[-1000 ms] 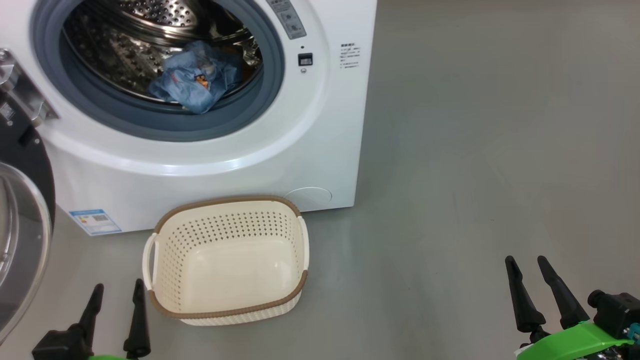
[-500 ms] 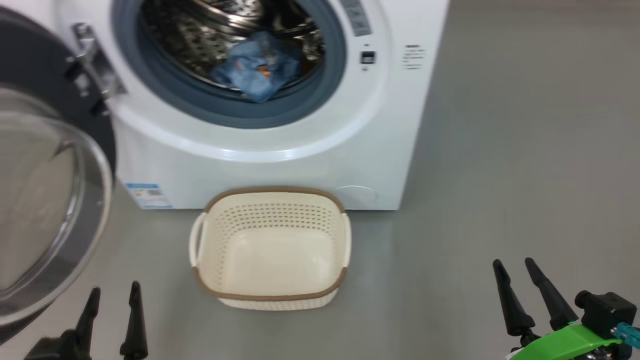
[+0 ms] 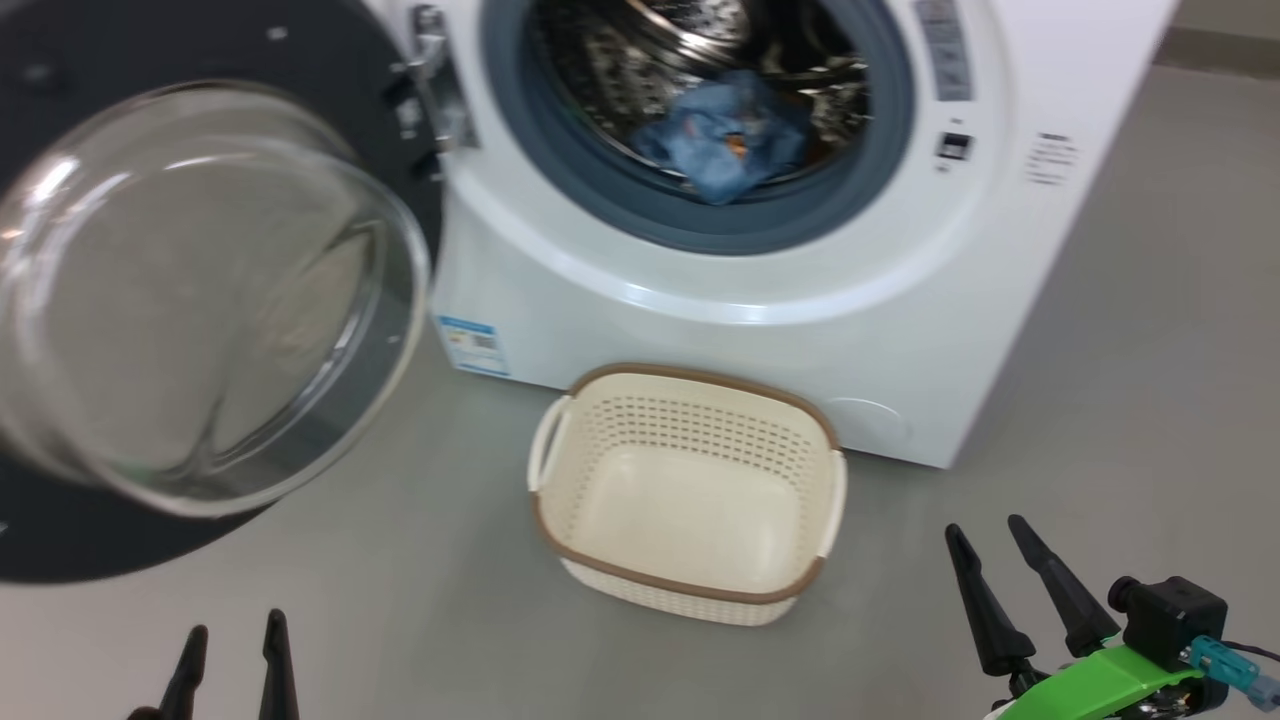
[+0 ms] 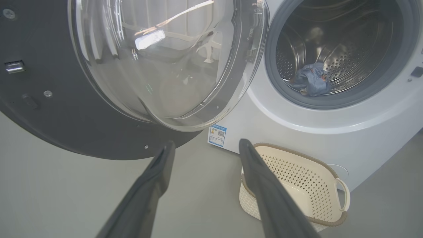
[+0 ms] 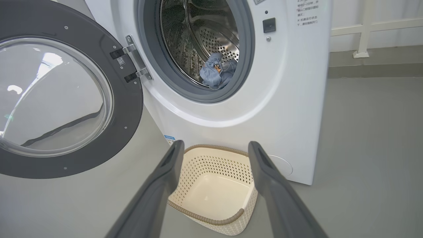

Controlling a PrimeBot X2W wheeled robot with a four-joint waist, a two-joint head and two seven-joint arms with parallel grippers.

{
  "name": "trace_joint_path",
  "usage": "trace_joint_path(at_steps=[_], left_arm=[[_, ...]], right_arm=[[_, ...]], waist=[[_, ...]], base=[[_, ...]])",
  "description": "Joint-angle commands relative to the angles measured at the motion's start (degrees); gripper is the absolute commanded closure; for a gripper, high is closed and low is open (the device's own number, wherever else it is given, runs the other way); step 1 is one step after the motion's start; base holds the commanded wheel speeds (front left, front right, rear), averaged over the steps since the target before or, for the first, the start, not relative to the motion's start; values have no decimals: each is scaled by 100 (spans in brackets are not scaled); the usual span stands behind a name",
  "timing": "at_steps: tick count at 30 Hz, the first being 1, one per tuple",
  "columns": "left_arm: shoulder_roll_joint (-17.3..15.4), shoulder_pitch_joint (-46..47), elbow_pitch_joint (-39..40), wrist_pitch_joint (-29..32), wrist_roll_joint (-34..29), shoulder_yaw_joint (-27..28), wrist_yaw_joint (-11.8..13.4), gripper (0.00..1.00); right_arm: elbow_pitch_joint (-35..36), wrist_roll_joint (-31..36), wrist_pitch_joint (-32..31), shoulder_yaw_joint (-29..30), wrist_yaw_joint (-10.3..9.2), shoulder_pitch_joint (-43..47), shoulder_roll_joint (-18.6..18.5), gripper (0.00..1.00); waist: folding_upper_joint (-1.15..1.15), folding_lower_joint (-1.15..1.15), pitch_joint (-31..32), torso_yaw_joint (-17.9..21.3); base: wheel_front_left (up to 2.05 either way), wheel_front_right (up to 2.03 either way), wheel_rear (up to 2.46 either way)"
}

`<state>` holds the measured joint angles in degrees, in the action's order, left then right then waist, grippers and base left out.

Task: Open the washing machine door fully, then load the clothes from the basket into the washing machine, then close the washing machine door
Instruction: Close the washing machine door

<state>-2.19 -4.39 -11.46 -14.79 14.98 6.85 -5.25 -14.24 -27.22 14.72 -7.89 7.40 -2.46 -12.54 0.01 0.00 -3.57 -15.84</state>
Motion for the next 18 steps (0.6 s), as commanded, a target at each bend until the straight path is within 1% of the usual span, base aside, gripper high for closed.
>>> trace_joint_path(at_steps=[1, 5, 10, 18], left_arm=[[-69, 17, 174, -21, 35, 138, 43, 0], [-69, -81, 210, -21, 70, 118, 93, 0], [-69, -180, 264, -21, 137, 107, 150, 0], [-69, -329, 450, -21, 236, 181, 242, 0]], right_arm=[[101, 48, 28, -180, 9, -140, -72, 0], [84, 37, 28, -290, 9, -125, -59, 0], [63, 22, 28, -431, 9, -154, -60, 0], [5, -16, 28, -673, 9, -315, -64, 0]], waist=[[-1, 0, 150, -621], [-1, 0, 208, -940], [-1, 0, 263, -1227], [-1, 0, 249, -1290]], base=[[0, 0, 0], [0, 0, 0], [0, 0, 0], [0, 0, 0]])
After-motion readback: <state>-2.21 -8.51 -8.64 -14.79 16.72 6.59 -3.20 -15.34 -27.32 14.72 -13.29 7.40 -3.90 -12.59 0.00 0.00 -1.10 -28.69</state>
